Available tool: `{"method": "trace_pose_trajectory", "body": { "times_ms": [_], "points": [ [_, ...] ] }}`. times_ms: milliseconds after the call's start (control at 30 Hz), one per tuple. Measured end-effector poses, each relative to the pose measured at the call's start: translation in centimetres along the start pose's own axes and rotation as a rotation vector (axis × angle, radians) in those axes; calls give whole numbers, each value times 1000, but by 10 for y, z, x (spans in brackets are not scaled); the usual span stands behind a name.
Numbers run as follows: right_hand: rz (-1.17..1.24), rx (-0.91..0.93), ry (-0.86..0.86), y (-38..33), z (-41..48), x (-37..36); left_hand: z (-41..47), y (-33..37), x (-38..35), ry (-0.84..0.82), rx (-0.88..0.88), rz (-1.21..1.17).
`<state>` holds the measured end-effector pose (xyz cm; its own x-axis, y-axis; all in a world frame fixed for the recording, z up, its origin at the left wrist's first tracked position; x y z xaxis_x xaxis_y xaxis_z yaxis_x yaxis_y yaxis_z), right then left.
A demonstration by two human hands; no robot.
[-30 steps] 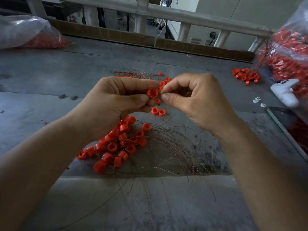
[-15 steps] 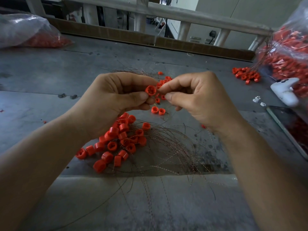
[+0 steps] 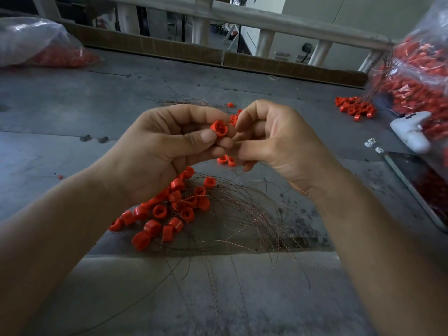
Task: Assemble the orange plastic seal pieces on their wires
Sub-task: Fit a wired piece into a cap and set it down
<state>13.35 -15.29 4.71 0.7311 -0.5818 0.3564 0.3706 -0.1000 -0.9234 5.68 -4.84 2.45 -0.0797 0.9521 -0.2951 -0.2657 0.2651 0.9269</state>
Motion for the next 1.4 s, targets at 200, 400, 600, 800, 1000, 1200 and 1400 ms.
{"method": "trace_pose_trajectory", "body": {
  "times_ms": [200,400,600,800,1000,1200,1400],
  "points": [
    [-315,16,317,19,14,38,1,-1,7,88,15,-43],
    [-764,42,162,45,36,15,0,-1,6,109,32,-41],
    [-904,45,164,53,47,3,0,-2,7,116,41,-48],
    [-862,-6,151,58,47,3,0,-3,6,136,54,-47],
    [-765,16,203,52,46,8,0,-1,7,150,59,-36],
    [-711,30,185,51,43,13,-1,-2,6,151,65,-32],
    [-608,49,243,47,38,19,-1,-1,5,136,59,-22]
  ]
}}
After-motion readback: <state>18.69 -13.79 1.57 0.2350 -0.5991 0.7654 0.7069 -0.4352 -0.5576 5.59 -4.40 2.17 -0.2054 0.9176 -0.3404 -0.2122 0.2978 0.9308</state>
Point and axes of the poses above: each hand's wrist, its own z-axis towards the middle knuckle, its own x-axis out of the back of the hand, y = z × x, the point moved 6 cm from there along z, towards the middle knuckle, and after that the axes turned 1 degree about -x, right-handed, at the moved point
